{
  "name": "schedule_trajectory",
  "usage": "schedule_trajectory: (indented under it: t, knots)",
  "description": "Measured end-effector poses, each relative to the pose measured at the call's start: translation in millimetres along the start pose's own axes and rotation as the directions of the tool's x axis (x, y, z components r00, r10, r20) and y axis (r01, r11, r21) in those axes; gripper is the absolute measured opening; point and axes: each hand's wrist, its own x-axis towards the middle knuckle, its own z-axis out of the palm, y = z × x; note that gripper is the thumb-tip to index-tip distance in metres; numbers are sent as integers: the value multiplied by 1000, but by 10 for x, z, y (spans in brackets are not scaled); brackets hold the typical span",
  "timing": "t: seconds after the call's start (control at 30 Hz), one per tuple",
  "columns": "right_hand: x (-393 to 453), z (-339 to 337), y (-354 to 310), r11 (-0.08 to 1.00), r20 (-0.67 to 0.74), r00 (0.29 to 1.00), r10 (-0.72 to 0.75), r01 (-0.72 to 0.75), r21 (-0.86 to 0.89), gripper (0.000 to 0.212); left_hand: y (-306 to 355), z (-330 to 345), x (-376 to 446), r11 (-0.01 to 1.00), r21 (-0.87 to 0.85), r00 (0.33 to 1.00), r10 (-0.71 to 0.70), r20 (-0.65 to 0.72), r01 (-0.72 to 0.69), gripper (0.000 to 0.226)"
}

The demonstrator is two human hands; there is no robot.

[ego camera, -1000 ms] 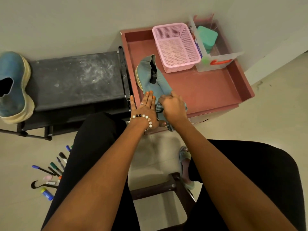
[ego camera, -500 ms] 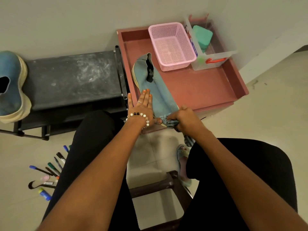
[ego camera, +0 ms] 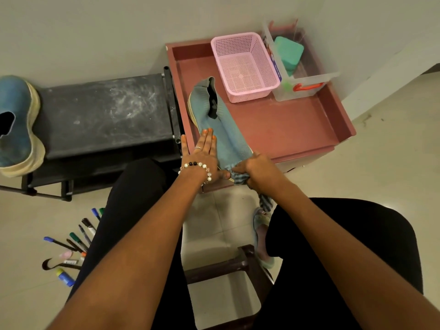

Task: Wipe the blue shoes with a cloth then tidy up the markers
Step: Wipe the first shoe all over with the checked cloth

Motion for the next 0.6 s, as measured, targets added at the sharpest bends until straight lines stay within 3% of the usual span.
schedule_trajectory:
  t: [0.1, 0.23, 0.4, 0.53, 0.6]
  knots:
    - [206, 94, -125, 975, -164, 983, -79, 42, -220, 18, 3, -7, 3, 1000, 10, 1000, 7, 12, -7, 109]
    - [662, 33, -231, 984, -289, 957, 7, -57, -167, 37, -1, -15, 17, 1000, -17, 1000, -1, 30, 2, 111]
    - [740, -86, -248, 994, -359, 932, 41, -75, -81, 29, -1, -21, 13, 999, -49, 999, 4, 49, -2, 114]
    - [407, 48, -141, 993, -140, 986, -87, 75, -90, 37, -3, 6, -3, 998, -61, 1000, -3, -7, 3, 104]
    - [177, 76, -86, 1000, -43, 999, 15, -15, 8, 38, 4, 21, -7, 999, -53, 1000, -3, -21, 2, 100]
